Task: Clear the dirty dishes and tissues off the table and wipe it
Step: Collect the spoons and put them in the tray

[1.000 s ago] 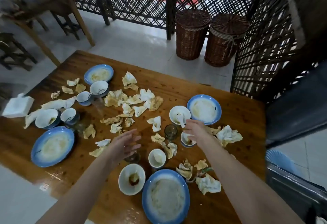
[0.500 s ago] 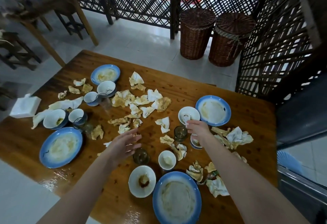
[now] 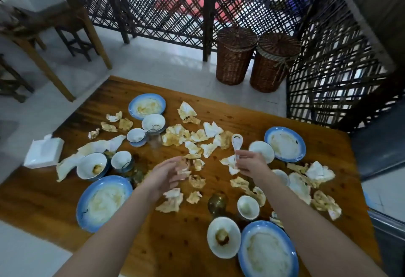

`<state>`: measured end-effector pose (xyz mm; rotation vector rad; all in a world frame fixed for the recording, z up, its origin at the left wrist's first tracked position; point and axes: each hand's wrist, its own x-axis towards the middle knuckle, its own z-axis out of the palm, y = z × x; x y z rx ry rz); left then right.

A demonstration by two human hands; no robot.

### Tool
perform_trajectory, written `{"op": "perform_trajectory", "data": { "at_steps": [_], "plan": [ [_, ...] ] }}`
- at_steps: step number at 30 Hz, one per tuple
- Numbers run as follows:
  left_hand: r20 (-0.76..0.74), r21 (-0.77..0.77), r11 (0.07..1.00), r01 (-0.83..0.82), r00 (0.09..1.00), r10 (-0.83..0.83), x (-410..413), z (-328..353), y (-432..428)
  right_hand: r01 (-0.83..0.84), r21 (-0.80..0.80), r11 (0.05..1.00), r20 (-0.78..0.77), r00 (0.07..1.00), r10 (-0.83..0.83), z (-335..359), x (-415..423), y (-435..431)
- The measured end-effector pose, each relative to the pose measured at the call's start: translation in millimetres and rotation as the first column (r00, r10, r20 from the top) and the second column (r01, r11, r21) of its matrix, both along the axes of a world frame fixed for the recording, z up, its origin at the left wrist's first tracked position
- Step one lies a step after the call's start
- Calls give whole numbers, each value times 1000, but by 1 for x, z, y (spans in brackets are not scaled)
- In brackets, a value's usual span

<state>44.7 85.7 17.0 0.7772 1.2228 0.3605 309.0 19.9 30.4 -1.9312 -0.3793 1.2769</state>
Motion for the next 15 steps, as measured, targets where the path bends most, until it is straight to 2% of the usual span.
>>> {"op": "perform_trajectory", "data": {
  "at_steps": [7, 15],
  "plan": [
    [-14, 8, 999, -51, 999, 51, -69, 5, 55, 5, -14, 1000, -37, 999, -6, -3, -79, 46],
    [-44, -2, 997, -71, 996, 71, -101, -2, 115, -44, 7, 999, -81, 996, 44, -4, -126, 86]
  ]
}}
